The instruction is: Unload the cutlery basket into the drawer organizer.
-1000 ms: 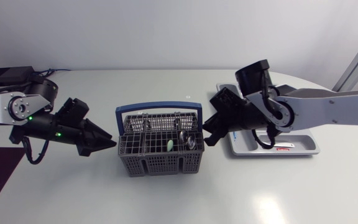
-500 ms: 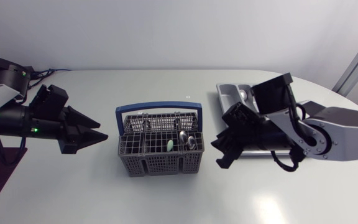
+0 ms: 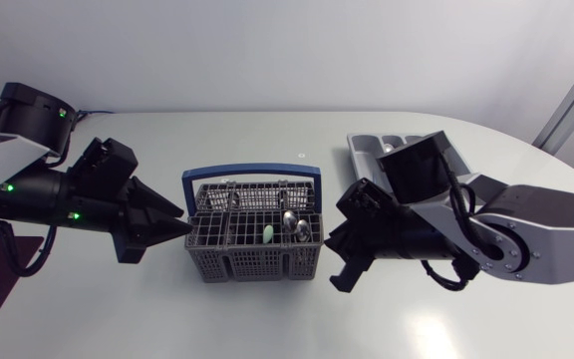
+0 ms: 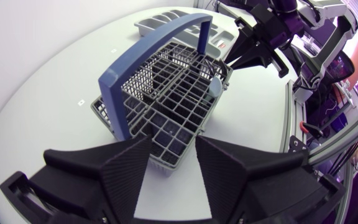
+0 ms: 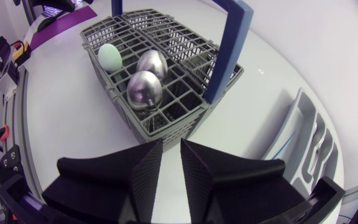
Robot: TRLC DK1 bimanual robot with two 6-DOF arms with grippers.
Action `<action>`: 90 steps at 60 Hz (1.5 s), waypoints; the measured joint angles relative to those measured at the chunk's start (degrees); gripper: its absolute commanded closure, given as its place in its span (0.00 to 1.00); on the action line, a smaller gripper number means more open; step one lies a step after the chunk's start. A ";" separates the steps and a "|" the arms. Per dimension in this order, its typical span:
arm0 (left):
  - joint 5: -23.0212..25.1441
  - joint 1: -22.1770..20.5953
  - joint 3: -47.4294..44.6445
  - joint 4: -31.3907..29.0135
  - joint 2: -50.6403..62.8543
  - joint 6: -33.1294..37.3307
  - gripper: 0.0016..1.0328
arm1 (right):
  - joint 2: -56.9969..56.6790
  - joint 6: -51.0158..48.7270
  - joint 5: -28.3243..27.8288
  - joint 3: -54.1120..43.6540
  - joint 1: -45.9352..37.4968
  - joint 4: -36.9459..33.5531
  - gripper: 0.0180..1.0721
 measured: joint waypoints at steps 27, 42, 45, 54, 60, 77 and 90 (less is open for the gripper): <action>-9.81 -14.86 7.48 -0.55 3.87 -9.46 0.32 | -11.82 -0.68 1.79 -0.85 -5.68 -5.99 0.14; -19.61 -25.11 11.41 -0.50 10.60 -17.22 0.32 | -15.04 -0.63 1.88 -2.03 -4.81 -8.13 0.14; -21.05 -26.86 12.02 -0.48 11.43 -18.64 0.32 | -15.30 -0.63 1.90 -2.16 -4.79 -8.57 0.14; -24.06 -29.18 14.78 -0.46 13.86 -21.77 0.33 | -16.24 -0.63 1.90 -2.86 -4.81 -9.18 0.14; -25.20 -30.05 16.44 -0.46 14.95 -22.88 0.33 | -16.87 -0.63 1.90 -3.02 -4.81 -9.22 0.14; -28.48 -32.33 17.00 -0.22 18.88 -23.98 0.60 | -17.64 -0.66 1.90 -3.30 -4.81 -9.20 0.14; -30.69 -32.33 17.00 -0.20 20.11 -24.44 0.68 | -17.64 -0.66 1.90 -3.67 -4.81 -9.18 0.14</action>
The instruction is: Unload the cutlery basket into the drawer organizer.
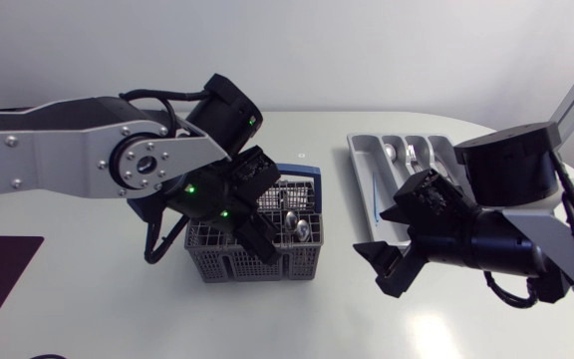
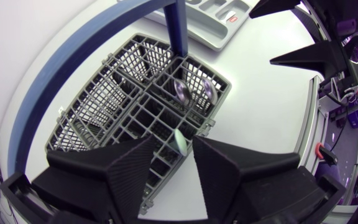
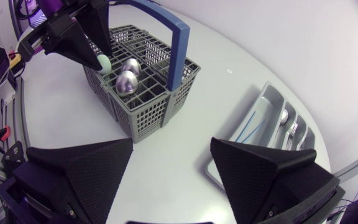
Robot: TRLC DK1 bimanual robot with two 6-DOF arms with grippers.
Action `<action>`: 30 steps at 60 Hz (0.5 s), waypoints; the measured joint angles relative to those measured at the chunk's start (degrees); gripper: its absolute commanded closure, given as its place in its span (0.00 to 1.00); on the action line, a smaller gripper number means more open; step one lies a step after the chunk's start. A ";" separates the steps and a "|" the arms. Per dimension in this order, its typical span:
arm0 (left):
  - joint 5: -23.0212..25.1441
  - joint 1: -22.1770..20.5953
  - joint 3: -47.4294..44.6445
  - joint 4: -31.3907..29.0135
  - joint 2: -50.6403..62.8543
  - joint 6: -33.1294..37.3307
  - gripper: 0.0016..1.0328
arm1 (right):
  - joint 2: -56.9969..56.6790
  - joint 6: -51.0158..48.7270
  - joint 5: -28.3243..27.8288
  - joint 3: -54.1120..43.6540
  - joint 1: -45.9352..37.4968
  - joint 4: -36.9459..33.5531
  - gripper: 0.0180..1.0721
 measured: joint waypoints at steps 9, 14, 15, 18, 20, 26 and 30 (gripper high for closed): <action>-0.35 -0.17 -0.07 0.07 0.00 -0.61 0.77 | 0.00 0.02 0.00 -0.76 0.00 0.42 0.14; -0.35 -0.20 -0.13 0.13 0.00 -0.94 0.81 | 0.00 0.02 0.00 -1.57 0.00 0.48 0.14; -0.35 -0.20 -0.13 0.13 0.00 -1.01 0.81 | 0.00 0.02 0.00 -1.75 0.00 0.46 0.14; -0.33 -0.20 -0.17 0.15 0.00 -1.03 0.83 | -0.02 0.02 0.02 -2.08 0.00 0.46 0.14; -0.33 -0.22 -0.20 0.13 0.00 -1.03 0.83 | -0.04 0.02 0.07 -2.27 0.00 0.48 0.14; -0.33 -0.48 -0.28 0.15 0.00 -1.03 0.86 | -0.46 0.02 0.22 -2.75 0.00 0.48 0.14; -0.33 -0.55 -0.50 0.15 0.00 -1.01 0.87 | -0.59 0.02 0.24 -2.84 0.00 0.48 0.14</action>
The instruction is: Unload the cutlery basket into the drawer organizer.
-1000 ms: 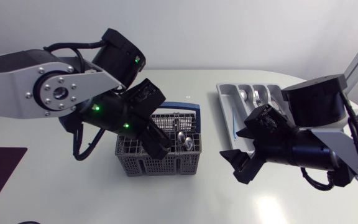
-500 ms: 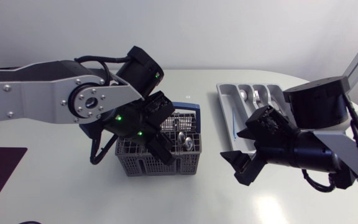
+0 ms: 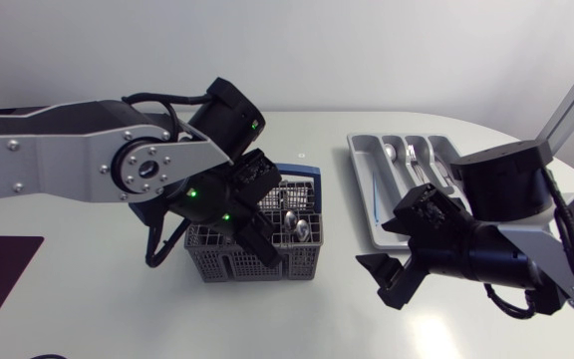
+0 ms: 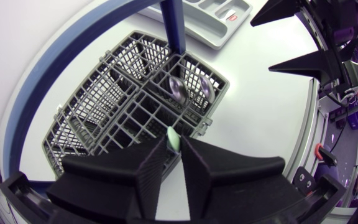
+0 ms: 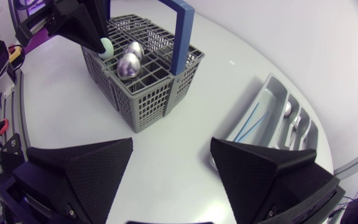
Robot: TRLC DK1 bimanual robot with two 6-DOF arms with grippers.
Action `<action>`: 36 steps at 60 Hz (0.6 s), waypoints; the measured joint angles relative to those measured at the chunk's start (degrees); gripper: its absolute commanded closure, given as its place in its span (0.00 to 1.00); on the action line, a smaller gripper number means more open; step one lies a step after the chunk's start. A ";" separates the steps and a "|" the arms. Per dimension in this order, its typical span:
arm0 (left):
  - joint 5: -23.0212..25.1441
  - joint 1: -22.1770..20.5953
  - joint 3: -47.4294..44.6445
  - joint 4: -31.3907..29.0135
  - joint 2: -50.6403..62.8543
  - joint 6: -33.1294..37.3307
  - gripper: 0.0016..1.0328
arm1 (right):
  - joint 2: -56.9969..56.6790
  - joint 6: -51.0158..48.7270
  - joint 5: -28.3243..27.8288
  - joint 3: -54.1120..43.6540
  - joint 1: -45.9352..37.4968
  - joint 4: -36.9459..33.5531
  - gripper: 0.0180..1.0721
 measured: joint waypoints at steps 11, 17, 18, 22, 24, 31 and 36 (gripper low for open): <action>0.39 -0.02 -0.35 0.00 0.00 0.02 0.90 | -0.57 0.02 0.15 0.00 0.00 0.04 0.14; 0.94 0.15 -0.44 0.00 0.00 0.04 0.90 | -0.63 0.02 0.15 0.00 0.02 0.04 0.14; 1.36 0.28 -0.44 0.00 0.00 0.04 0.90 | -0.63 0.04 0.15 0.00 0.02 0.04 0.14; 3.37 1.27 -0.55 0.00 -0.04 0.09 0.90 | -0.63 0.17 0.15 0.00 0.02 0.04 0.14; 4.24 1.75 -0.68 0.02 -0.15 0.22 0.90 | -0.63 0.17 0.15 0.00 0.02 0.04 0.14; 6.73 3.39 -1.07 -0.02 -1.40 0.46 0.90 | -0.63 0.20 0.15 0.00 0.02 0.55 0.14; 8.22 4.46 -1.64 -0.04 -3.39 0.68 0.90 | -0.63 0.17 0.17 -0.13 0.22 1.29 0.14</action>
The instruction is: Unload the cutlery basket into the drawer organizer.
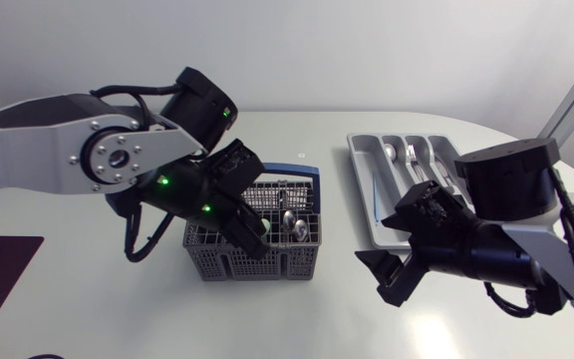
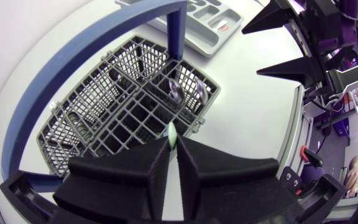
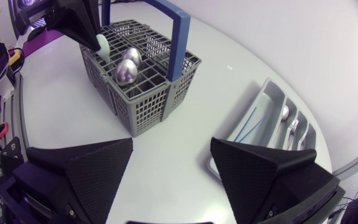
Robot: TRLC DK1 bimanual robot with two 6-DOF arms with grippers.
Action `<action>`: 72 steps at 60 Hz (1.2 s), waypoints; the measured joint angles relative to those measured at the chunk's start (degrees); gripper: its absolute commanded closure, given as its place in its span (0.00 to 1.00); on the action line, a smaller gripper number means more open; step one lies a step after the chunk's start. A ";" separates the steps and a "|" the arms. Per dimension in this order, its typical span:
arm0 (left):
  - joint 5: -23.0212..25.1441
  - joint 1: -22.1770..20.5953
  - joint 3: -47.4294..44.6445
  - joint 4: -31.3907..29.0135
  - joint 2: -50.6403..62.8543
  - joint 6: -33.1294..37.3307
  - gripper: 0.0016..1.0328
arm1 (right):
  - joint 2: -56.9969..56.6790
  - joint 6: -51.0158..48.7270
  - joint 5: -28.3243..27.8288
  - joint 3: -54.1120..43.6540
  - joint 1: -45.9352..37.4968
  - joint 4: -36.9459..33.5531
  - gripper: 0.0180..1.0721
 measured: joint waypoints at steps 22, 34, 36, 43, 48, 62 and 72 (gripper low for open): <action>1.70 0.85 -1.07 0.00 -7.15 0.44 0.90 | 0.39 0.00 -0.02 -0.50 0.17 1.01 0.14; 1.70 0.42 -1.05 -0.35 -10.93 0.44 0.90 | 0.39 0.00 -0.02 -0.50 0.17 1.05 0.14; 1.70 0.42 -1.05 -0.66 -11.47 0.44 0.90 | 0.39 -0.02 -0.04 -0.50 0.17 1.05 0.14; 1.95 0.42 -1.05 -1.97 -13.44 0.79 0.90 | 0.37 -0.02 -0.15 -0.50 0.17 1.03 0.14; 3.26 0.42 -1.05 -2.36 -15.26 1.81 0.90 | 0.17 -0.15 -0.55 -0.50 0.17 0.79 0.14; 9.64 2.16 -0.98 -3.19 -18.80 6.08 0.90 | -2.43 -0.92 -5.44 0.98 -0.46 -2.67 0.13; 11.63 3.48 -0.94 -3.17 -18.78 7.13 0.90 | -3.98 -1.60 -6.34 2.43 -1.14 -2.84 0.13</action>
